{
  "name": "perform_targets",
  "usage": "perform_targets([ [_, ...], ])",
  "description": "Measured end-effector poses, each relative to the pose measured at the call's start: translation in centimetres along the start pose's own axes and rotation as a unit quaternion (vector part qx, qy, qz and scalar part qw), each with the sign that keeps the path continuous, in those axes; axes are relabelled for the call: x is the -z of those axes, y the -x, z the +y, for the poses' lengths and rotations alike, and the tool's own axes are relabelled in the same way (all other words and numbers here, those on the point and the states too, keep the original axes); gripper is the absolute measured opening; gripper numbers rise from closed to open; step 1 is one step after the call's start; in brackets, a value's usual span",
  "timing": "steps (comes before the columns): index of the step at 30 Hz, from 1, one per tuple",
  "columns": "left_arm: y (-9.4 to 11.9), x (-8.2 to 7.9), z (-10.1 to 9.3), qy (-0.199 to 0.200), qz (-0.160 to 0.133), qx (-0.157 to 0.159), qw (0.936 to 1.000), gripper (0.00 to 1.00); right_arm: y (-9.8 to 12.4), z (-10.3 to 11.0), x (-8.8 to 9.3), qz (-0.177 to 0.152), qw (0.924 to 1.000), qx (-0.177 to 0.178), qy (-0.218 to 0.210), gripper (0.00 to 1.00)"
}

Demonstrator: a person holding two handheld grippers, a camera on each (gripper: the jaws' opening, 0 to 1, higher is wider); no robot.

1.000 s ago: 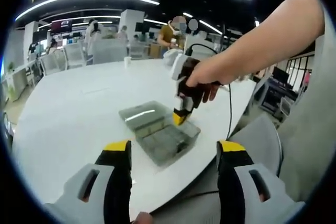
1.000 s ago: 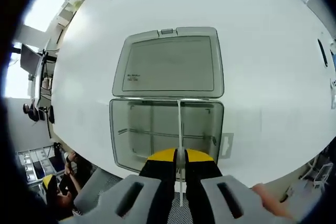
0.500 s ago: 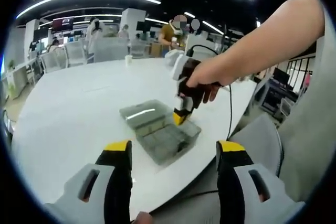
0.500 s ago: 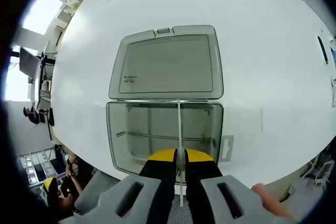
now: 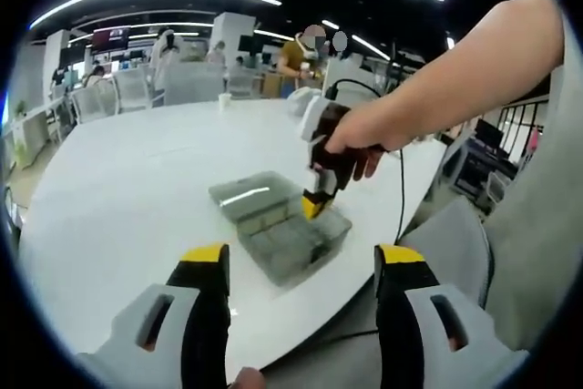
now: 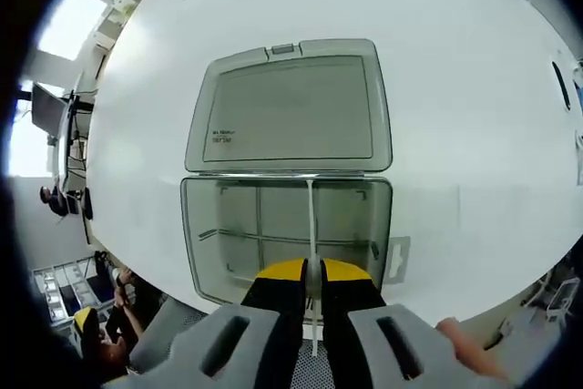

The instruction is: Insert the divider into the dual guide fixture by aligning both edges with the guide slots and pushing it downward to the bottom, including one-sided entry, uneven engagement, binding, and posture correction.

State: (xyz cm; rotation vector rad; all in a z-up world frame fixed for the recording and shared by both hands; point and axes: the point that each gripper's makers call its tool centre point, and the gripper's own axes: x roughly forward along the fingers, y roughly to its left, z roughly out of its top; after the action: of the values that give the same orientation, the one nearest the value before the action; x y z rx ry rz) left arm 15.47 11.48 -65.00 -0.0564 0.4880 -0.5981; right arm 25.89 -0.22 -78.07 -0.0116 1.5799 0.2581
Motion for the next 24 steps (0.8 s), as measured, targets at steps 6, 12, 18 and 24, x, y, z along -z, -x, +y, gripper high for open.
perform_targets([
  [6, -0.07, 0.13, 0.34, 0.002, 0.001, -0.001, 1.0000, 0.62, 0.01, 0.11, 0.17, 0.004, 1.0000, 0.003, 0.000, 0.00],
  [12, -0.14, 0.04, 0.40, 0.003, 0.001, 0.000, 1.0000, 0.62, 0.00, 0.18, 0.28, 0.007, 1.0000, 0.005, 0.002, 0.00],
  [18, -0.15, -0.08, 0.52, 0.003, 0.000, -0.001, 1.0000, 0.62, -0.23, 0.16, 0.06, 0.009, 0.9999, 0.007, 0.001, 0.00],
  [24, -0.12, -0.15, 0.69, 0.004, -0.001, -0.001, 1.0000, 0.62, -0.21, 0.34, 0.21, 0.009, 0.9999, 0.008, 0.002, 0.00],
])
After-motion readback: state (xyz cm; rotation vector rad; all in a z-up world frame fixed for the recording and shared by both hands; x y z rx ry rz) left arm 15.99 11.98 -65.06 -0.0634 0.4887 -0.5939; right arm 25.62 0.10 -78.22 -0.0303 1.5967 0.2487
